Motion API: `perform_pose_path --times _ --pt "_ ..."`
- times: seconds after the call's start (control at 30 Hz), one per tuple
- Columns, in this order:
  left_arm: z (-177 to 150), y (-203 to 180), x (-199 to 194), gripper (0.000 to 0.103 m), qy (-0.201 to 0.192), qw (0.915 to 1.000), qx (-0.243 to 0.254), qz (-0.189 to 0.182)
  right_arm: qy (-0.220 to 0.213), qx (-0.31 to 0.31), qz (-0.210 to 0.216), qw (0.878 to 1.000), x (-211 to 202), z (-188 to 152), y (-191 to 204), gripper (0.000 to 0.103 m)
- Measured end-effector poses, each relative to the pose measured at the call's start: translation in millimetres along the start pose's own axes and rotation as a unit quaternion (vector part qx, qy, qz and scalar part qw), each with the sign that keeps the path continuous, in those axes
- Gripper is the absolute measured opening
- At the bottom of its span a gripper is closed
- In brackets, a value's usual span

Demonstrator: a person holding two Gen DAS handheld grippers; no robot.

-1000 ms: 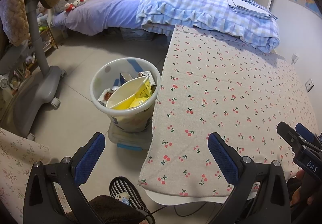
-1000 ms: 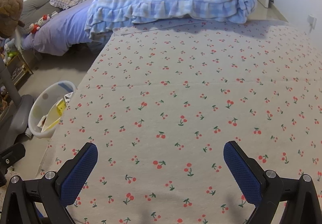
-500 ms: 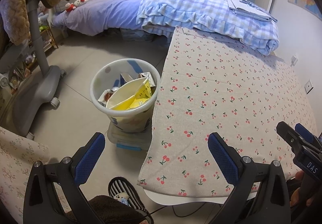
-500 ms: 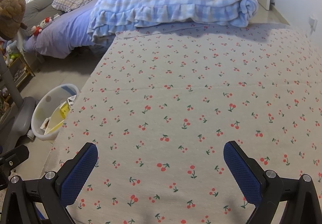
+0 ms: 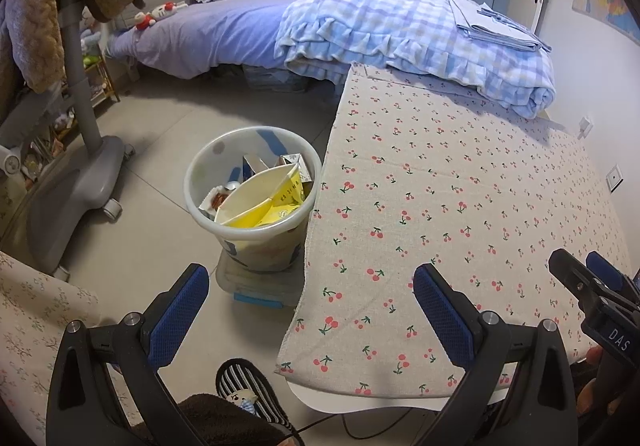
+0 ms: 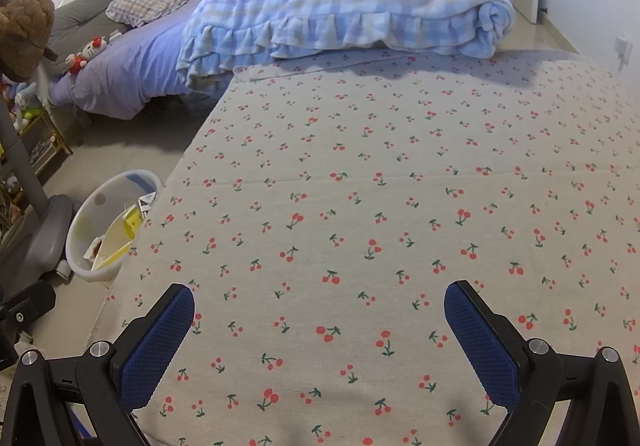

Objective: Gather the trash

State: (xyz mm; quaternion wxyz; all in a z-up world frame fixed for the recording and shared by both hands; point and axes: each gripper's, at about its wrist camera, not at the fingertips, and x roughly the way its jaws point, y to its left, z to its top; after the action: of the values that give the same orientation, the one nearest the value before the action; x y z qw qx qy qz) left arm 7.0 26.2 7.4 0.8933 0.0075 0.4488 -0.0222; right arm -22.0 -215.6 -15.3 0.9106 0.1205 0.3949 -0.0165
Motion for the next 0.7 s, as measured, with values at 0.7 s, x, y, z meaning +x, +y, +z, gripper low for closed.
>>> perform_pose_path --times 0.7 --pt "1.8 -1.6 -2.1 0.103 -0.002 1.0000 -0.001 -0.004 0.000 -0.001 -0.002 1.000 0.7 0.7 1.3 0.103"
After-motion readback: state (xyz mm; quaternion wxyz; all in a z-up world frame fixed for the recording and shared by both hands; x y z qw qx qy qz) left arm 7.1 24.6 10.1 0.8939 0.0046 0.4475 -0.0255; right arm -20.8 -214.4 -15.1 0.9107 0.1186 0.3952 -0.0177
